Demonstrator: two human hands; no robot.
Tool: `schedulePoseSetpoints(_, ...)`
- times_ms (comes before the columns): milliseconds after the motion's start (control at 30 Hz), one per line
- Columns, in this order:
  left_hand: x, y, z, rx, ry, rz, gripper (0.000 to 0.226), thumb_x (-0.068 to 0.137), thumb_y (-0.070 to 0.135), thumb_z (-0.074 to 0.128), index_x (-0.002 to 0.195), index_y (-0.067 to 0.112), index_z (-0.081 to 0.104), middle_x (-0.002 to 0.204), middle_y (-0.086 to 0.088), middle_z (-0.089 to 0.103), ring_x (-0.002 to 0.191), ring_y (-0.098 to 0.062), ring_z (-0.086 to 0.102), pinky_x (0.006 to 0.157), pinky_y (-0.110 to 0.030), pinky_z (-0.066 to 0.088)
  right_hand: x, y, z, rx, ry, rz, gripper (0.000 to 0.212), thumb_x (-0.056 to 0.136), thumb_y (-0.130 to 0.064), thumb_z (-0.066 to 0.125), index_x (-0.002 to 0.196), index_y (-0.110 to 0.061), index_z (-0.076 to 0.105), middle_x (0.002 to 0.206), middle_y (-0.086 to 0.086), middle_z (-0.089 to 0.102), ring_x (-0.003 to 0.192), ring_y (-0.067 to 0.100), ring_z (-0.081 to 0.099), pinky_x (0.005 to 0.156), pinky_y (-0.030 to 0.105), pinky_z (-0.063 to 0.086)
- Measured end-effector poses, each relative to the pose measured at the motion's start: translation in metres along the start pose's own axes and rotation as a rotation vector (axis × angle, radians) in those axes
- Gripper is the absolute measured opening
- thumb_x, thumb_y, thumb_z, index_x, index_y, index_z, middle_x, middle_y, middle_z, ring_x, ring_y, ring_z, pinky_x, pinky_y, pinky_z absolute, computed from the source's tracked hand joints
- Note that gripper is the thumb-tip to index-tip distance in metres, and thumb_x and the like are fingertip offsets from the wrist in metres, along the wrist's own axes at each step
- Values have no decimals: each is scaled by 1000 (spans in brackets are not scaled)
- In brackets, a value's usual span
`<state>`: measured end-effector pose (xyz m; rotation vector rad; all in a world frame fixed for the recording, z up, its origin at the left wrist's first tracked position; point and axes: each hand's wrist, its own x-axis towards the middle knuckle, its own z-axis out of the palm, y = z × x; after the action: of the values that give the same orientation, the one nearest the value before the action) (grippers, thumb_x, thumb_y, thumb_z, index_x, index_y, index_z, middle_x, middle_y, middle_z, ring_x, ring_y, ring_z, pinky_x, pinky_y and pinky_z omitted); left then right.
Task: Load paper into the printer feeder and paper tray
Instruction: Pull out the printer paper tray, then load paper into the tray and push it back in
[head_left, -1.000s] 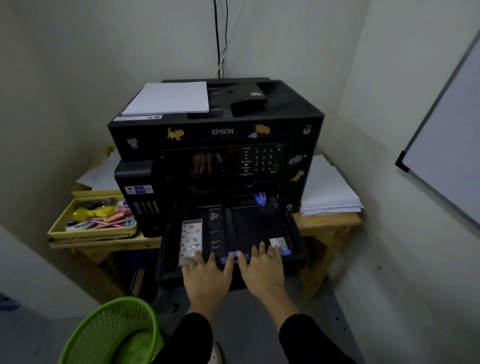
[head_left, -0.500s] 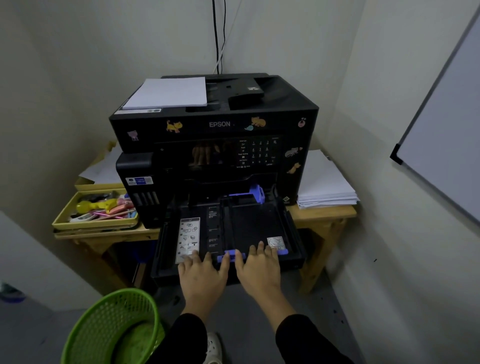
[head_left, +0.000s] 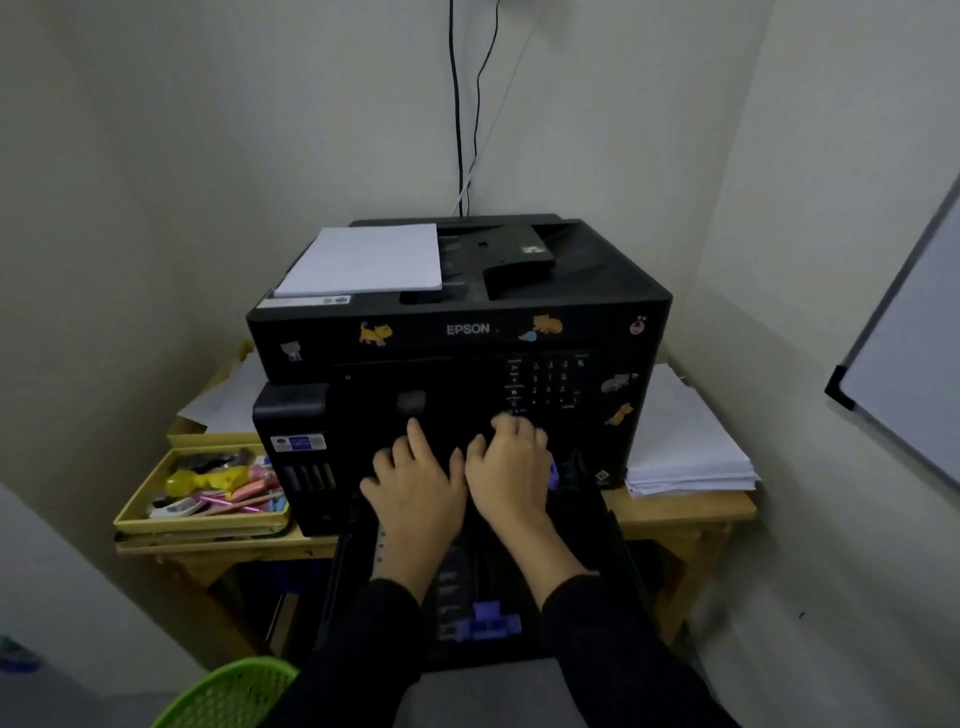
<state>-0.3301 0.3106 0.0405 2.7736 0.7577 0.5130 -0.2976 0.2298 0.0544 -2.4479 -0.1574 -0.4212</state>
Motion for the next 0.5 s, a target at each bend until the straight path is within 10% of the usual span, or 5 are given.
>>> schedulePoseSetpoints(267,136,22,-60,-179,359,141,50,88,41,51,125,7,50,126,-13,56,118,-34,45,87,-44,37,130,-91,-19,347,237,-174,20,88,-13,51,105,-5,58,108,13,61,106,27,48,85,31,42)
schedulePoseSetpoints(400,199,21,-76,-201,344,175,46,89,37,49,124,7,52,129,-11,54,121,-32,41,89,-43,38,195,-113,-11,366,98,-65,21,88,-10,46,105,-2,55,107,17,58,109,32,47,79,34,39)
schedulePoseSetpoints(500,240,16,-80,-112,220,155,45,91,33,44,126,6,51,132,-13,50,123,-32,38,93,-41,38,236,-119,2,359,-50,55,19,86,-6,43,67,-9,42,74,6,47,85,26,50,65,32,38)
